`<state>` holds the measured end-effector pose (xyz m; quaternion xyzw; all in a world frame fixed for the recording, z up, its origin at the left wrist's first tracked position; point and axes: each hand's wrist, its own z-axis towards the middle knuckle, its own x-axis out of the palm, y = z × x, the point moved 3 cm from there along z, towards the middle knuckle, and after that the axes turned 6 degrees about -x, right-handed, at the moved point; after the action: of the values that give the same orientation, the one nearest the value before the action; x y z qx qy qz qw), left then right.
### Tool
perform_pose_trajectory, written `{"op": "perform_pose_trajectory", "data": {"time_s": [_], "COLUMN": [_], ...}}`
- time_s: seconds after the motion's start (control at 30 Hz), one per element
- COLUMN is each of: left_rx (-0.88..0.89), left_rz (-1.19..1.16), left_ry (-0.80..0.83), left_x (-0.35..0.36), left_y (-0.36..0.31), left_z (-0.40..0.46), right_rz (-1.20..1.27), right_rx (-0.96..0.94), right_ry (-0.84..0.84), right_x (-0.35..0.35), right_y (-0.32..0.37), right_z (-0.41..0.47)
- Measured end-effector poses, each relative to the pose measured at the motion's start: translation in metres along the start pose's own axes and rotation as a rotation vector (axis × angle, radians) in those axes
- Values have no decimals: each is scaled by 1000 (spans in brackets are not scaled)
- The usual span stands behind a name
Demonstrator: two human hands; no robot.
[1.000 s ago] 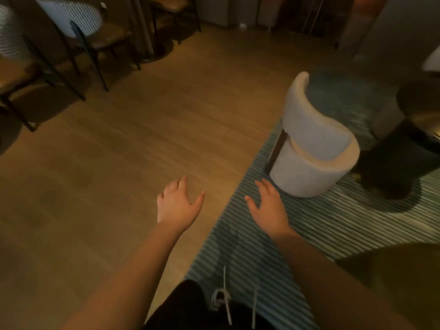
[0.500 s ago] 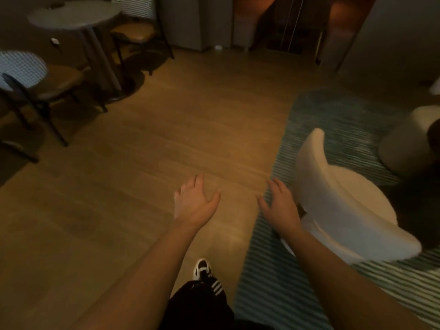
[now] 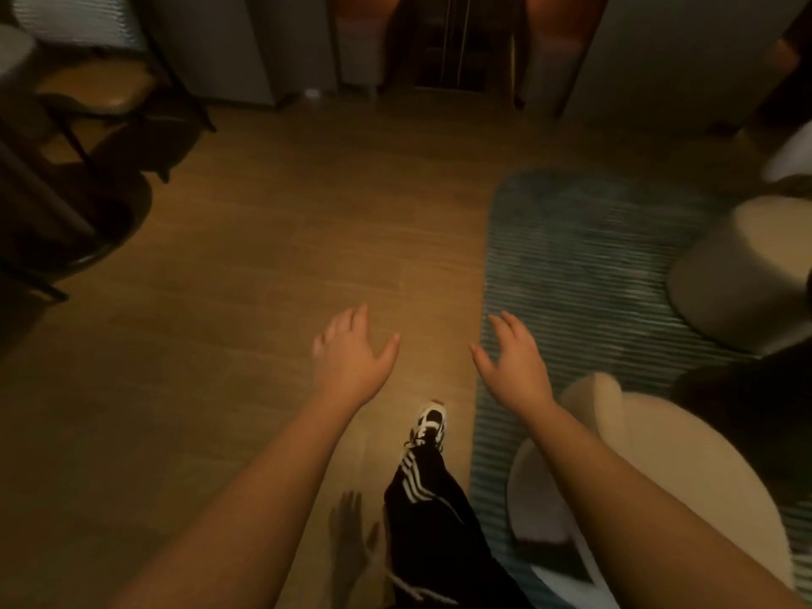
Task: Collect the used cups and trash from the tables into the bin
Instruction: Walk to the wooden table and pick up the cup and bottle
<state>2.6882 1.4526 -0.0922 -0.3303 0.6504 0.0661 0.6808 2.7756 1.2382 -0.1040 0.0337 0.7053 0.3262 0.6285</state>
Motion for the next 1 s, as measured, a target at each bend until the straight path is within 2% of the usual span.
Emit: {"op": "perform_pose_trajectory", "data": {"time_s": [0.23, 0.6, 0.8, 1.0], "left_rx": [15, 41, 61, 36], "left_rz": [5, -5, 2, -31], "left_ry": [-8, -16, -3, 14], "left_x": [-8, -10, 8, -8], "left_y": [-76, -157, -182, -228], "left_z": [261, 580, 794, 998], "right_rz": [-19, -43, -41, -32], "right_rx": [2, 14, 22, 92], "right_ry": [-17, -61, -76, -58], "right_x": [-33, -61, -49, -70], "right_y": [-24, -43, -54, -48], "right_z": [275, 604, 814, 1009]}}
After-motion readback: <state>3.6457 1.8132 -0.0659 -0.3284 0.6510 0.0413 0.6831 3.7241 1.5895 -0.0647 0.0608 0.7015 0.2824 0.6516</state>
